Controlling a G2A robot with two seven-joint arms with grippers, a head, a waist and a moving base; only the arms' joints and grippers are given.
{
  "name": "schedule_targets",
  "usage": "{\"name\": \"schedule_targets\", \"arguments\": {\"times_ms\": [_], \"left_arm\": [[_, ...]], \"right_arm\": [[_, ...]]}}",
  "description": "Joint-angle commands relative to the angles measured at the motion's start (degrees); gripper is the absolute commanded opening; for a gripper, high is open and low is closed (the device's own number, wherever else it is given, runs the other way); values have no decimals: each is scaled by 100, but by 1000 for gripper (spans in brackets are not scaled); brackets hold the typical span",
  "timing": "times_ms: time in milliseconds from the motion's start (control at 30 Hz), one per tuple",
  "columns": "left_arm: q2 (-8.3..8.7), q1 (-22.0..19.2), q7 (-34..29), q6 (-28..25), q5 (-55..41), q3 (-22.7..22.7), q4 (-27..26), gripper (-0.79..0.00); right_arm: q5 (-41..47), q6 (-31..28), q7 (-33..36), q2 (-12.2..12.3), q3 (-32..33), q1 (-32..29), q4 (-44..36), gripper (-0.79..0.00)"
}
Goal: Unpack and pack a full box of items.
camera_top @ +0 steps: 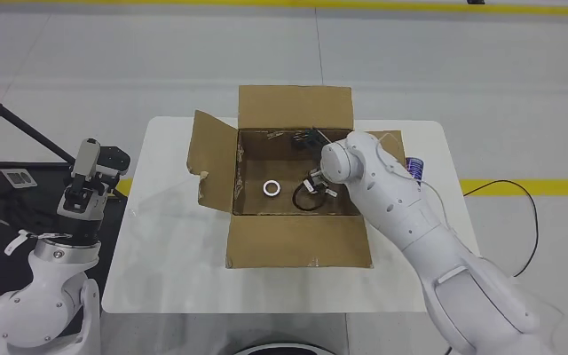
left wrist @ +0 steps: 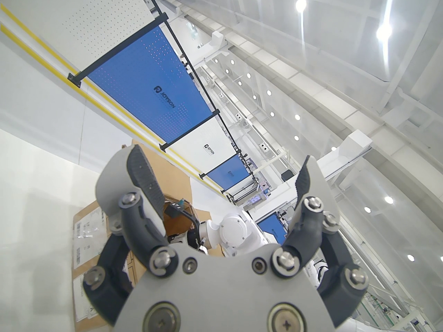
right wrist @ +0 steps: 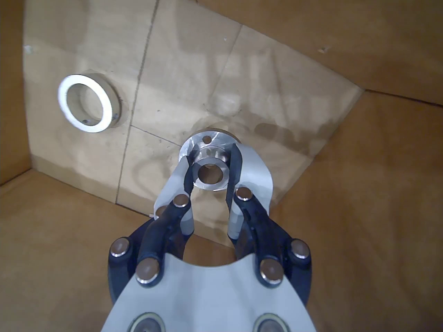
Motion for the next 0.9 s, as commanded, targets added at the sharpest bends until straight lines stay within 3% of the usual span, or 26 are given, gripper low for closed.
{"name": "schedule_targets", "arguments": {"times_ms": [0,267,467,700,867], "left_arm": [[0,0,0,0,0,0,0,0],[0,0,0,0,0,0,0,0],[0,0,0,0,0,0,0,0],[0,0,0,0,0,0,0,0],[0,0,0,0,0,0,0,0]], "right_arm": [[-22,-21,88,71,146,-81,-268,-785],[4,-183,359,379,867,-538,-1388,-785],[218,-402,319,682,1861,-1174,-2758,-785],[960,-664,-225,910,3086,-1962,-4120,-785],[1932,-1037,-608,990,3783,-2367,-4556,-785]]}}
